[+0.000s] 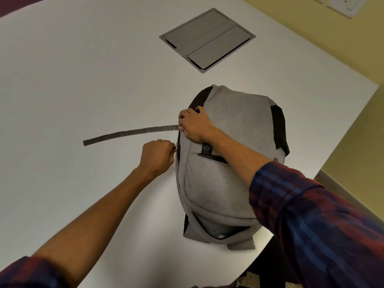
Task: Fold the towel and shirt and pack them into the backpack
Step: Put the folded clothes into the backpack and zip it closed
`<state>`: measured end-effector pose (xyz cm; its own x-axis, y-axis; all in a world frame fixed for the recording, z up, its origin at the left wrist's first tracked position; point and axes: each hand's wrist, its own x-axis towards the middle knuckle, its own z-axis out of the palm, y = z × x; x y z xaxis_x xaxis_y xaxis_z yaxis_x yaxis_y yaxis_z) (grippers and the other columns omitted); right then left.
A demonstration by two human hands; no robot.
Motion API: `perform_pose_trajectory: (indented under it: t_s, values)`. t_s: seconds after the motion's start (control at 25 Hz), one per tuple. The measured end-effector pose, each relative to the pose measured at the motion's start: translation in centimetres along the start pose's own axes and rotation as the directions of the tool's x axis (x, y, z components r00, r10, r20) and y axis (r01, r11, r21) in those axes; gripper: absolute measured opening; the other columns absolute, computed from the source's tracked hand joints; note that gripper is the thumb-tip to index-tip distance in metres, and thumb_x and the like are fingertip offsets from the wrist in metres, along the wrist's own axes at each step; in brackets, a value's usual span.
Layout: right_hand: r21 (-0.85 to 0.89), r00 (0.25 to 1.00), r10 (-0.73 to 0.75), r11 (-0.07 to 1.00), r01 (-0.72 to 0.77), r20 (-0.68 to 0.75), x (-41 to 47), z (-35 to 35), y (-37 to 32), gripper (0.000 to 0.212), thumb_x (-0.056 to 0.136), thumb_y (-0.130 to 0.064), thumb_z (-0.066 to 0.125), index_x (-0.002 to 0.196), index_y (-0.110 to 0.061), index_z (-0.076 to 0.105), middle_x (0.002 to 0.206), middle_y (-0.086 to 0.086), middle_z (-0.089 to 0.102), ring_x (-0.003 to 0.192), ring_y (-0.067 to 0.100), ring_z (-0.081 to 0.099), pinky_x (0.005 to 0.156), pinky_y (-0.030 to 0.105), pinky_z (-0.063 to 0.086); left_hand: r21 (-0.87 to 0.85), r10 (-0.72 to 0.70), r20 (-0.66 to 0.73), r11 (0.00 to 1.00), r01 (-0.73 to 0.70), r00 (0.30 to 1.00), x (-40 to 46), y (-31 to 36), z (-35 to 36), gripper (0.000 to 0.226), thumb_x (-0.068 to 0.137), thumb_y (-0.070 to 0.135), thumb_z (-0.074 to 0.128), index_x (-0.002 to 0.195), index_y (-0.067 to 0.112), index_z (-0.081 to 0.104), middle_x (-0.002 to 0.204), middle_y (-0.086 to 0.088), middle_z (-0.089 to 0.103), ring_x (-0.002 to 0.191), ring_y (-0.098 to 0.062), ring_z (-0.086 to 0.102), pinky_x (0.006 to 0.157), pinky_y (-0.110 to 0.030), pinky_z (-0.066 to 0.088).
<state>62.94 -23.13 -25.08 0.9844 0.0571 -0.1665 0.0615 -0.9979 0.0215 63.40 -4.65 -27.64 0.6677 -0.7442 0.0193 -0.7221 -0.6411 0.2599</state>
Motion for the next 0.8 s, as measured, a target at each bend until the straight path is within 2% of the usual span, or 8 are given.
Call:
perform_pose_trajectory:
  t_s: [0.12, 0.2, 0.32, 0.44, 0.52, 0.64, 0.72, 0.8]
  values:
    - [-0.002, 0.998, 0.067, 0.998, -0.067, 0.009, 0.4, -0.1, 0.6, 0.03, 0.097, -0.028, 0.043, 0.118, -0.017, 0.062, 0.135, 0.001, 0.049, 0.127, 0.02, 0.042, 0.11, 0.05, 0.024, 0.038, 0.038, 0.023, 0.999, -0.039, 0.999, -3.1, 0.6, -0.7, 0.018, 0.086, 0.021, 0.061, 0.072, 0.016, 0.072, 0.064, -0.001, 0.068, 0.055, -0.021, 0.061, 0.054, -0.028, 0.049]
    - [-0.013, 0.992, 0.126, 0.992, -0.125, 0.031, 0.6, -0.2, 1.1, 0.03, 0.097, -0.027, 0.043, 0.119, -0.017, 0.062, 0.137, 0.002, 0.047, 0.129, 0.021, 0.041, 0.111, 0.05, 0.022, 0.071, 0.097, 0.044, 0.992, -0.1, 0.994, -5.9, 1.9, -1.4, 0.015, 0.07, 0.016, 0.07, 0.056, 0.018, 0.065, 0.053, 0.003, 0.062, 0.045, -0.019, 0.057, 0.046, -0.021, 0.037]
    - [0.009, 0.976, 0.216, 0.976, -0.217, 0.035, 0.5, -1.0, 1.3, 0.028, 0.094, -0.022, 0.048, 0.119, -0.02, 0.062, 0.138, 0.002, 0.047, 0.131, 0.021, 0.039, 0.113, 0.051, 0.018, 0.05, 0.135, 0.109, 0.989, -0.141, 0.985, -10.6, 4.5, -1.5, 0.023, 0.055, 0.017, 0.072, 0.045, 0.021, 0.051, 0.045, 0.005, 0.053, 0.036, -0.015, 0.05, 0.046, -0.018, 0.023]
    - [0.082, 0.975, 0.038, 0.995, -0.057, 0.217, -0.5, -1.9, -1.0, 0.028, 0.084, -0.021, 0.054, 0.107, -0.028, 0.067, 0.133, -0.002, 0.052, 0.127, 0.019, 0.043, 0.112, 0.052, 0.014, -0.051, 0.058, 0.092, 0.997, -0.054, 0.994, -13.7, 5.7, -0.8, 0.024, 0.068, 0.022, 0.066, 0.048, 0.024, 0.053, 0.045, 0.01, 0.05, 0.036, -0.008, 0.045, 0.043, -0.013, 0.011]
    - [0.121, 0.898, -0.116, 0.99, 0.071, 0.424, -2.2, -1.9, -3.5, 0.023, 0.077, -0.031, 0.052, 0.091, -0.029, 0.07, 0.126, -0.003, 0.061, 0.117, 0.018, 0.052, 0.11, 0.052, 0.014, -0.092, -0.044, 0.062, 0.995, 0.05, 0.997, -14.5, 5.9, -0.6, 0.025, 0.078, 0.029, 0.054, 0.054, 0.027, 0.059, 0.049, 0.011, 0.053, 0.04, -0.007, 0.048, 0.048, -0.007, 0.009]
    - [0.088, 0.814, -0.201, 0.979, 0.183, 0.545, -4.9, -2.1, -5.6, 0.016, 0.081, -0.031, 0.054, 0.066, -0.027, 0.055, 0.09, -0.004, 0.066, 0.092, 0.013, 0.056, 0.114, 0.054, 0.01, -0.139, -0.095, 0.033, 0.985, 0.099, 0.995, -15.2, 6.5, -0.5, 0.023, 0.082, 0.03, 0.055, 0.062, 0.029, 0.066, 0.054, 0.013, 0.057, 0.044, -0.007, 0.052, 0.049, -0.006, 0.016]
    - [0.007, 0.826, -0.185, 0.977, 0.214, 0.532, -5.8, -2.2, -6.1, 0.014, 0.088, -0.027, 0.056, 0.074, -0.024, 0.053, 0.076, -0.008, 0.053, 0.088, 0.014, 0.052, 0.117, 0.052, 0.01, -0.162, -0.083, 0.041, 0.983, 0.088, 0.996, -15.6, 7.6, -0.4, 0.02, 0.08, 0.028, 0.058, 0.062, 0.028, 0.066, 0.055, 0.013, 0.059, 0.045, -0.006, 0.053, 0.045, -0.01, 0.02]
    - [-0.088, 0.881, -0.198, 0.962, 0.259, 0.43, -6.4, -2.1, -6.6, 0.014, 0.092, -0.028, 0.055, 0.099, -0.017, 0.061, 0.093, -0.004, 0.057, 0.104, 0.017, 0.055, 0.118, 0.051, 0.012, -0.136, -0.006, 0.09, 0.991, 0.019, 0.996, -15.9, 9.3, -0.1, 0.018, 0.074, 0.028, 0.064, 0.056, 0.027, 0.061, 0.053, 0.013, 0.058, 0.043, -0.005, 0.052, 0.047, -0.014, 0.026]
